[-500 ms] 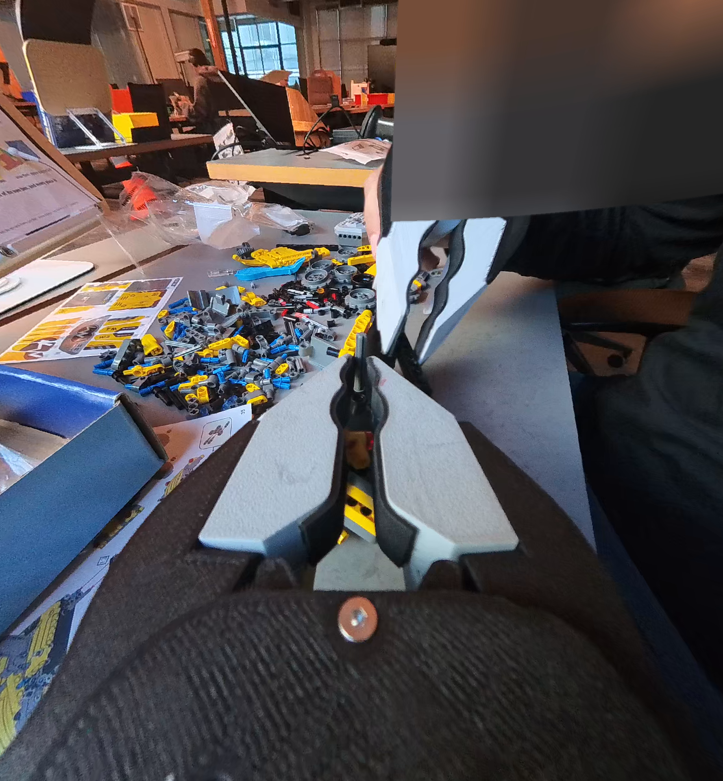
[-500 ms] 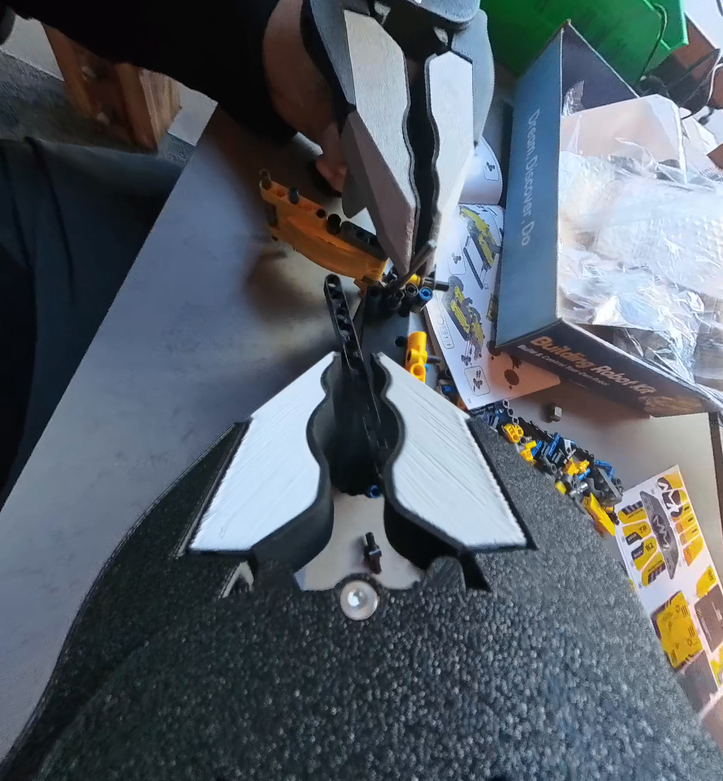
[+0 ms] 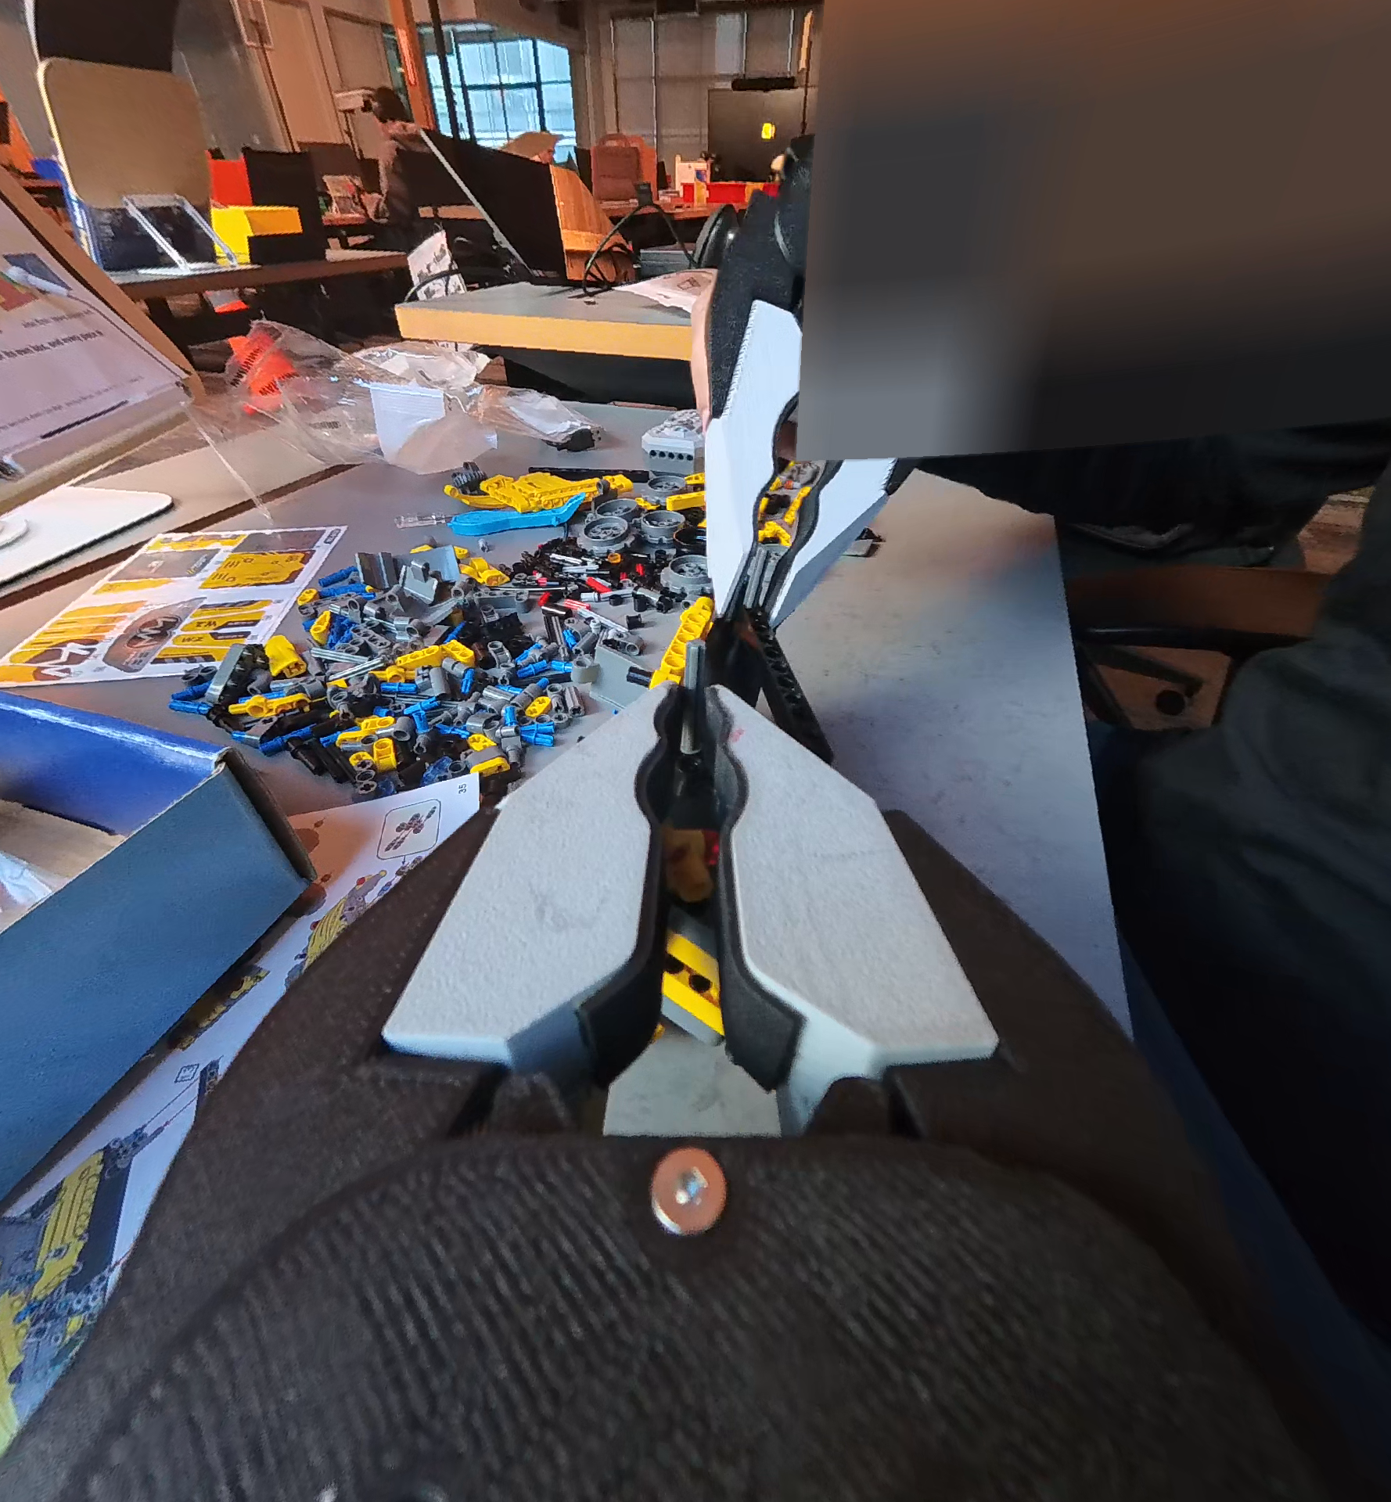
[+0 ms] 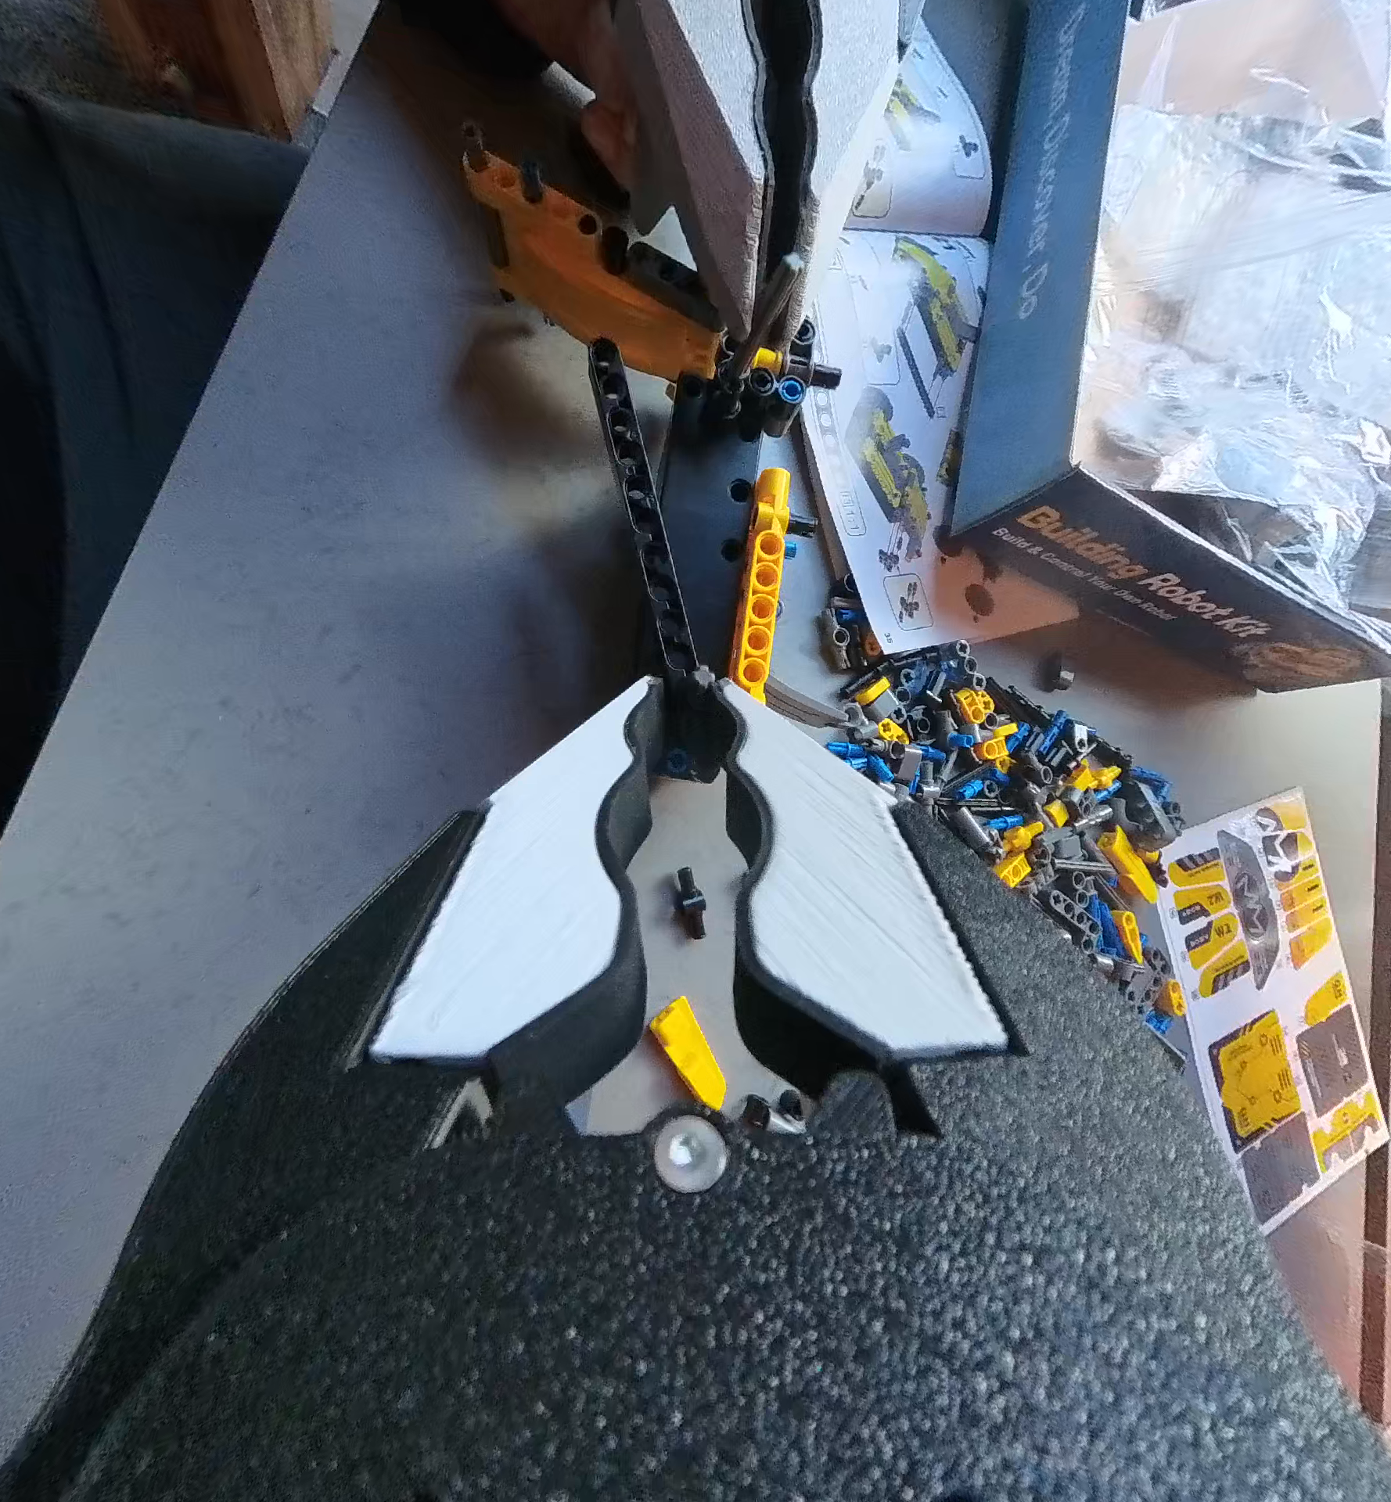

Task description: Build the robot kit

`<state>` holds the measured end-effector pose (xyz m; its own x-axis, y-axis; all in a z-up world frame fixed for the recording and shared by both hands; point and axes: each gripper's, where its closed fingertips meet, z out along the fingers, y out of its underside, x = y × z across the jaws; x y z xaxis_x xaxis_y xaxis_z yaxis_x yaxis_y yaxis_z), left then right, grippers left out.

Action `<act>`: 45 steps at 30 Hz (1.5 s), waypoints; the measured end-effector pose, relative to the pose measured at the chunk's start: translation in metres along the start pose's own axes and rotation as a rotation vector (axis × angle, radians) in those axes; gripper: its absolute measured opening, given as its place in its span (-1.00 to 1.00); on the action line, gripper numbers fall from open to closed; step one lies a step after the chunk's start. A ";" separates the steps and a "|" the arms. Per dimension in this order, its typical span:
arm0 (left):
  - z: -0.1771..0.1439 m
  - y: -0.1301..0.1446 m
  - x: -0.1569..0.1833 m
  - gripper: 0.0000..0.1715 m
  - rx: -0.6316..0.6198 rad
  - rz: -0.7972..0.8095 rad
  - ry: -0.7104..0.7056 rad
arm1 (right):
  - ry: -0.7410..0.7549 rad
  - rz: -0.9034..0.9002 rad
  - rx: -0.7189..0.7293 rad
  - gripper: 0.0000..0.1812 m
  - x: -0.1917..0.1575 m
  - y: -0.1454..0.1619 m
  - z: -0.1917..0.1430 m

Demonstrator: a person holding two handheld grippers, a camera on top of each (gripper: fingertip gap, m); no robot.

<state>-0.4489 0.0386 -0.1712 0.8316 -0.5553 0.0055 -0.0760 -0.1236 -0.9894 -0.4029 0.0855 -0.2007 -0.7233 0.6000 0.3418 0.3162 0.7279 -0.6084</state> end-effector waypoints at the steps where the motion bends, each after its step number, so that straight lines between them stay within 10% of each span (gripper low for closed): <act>1: 0.000 0.000 0.000 -0.99 0.000 -0.001 0.000 | -0.003 0.007 0.000 -0.88 0.000 0.000 -0.001; 45: 0.000 0.001 0.002 -0.99 -0.034 0.029 -0.027 | 0.092 0.233 0.269 -0.92 0.001 -0.015 -0.019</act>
<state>-0.4474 0.0379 -0.1722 0.8435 -0.5364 -0.0271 -0.1184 -0.1365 -0.9835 -0.3966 0.0814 -0.1774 -0.5888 0.7756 0.2274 0.2846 0.4623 -0.8398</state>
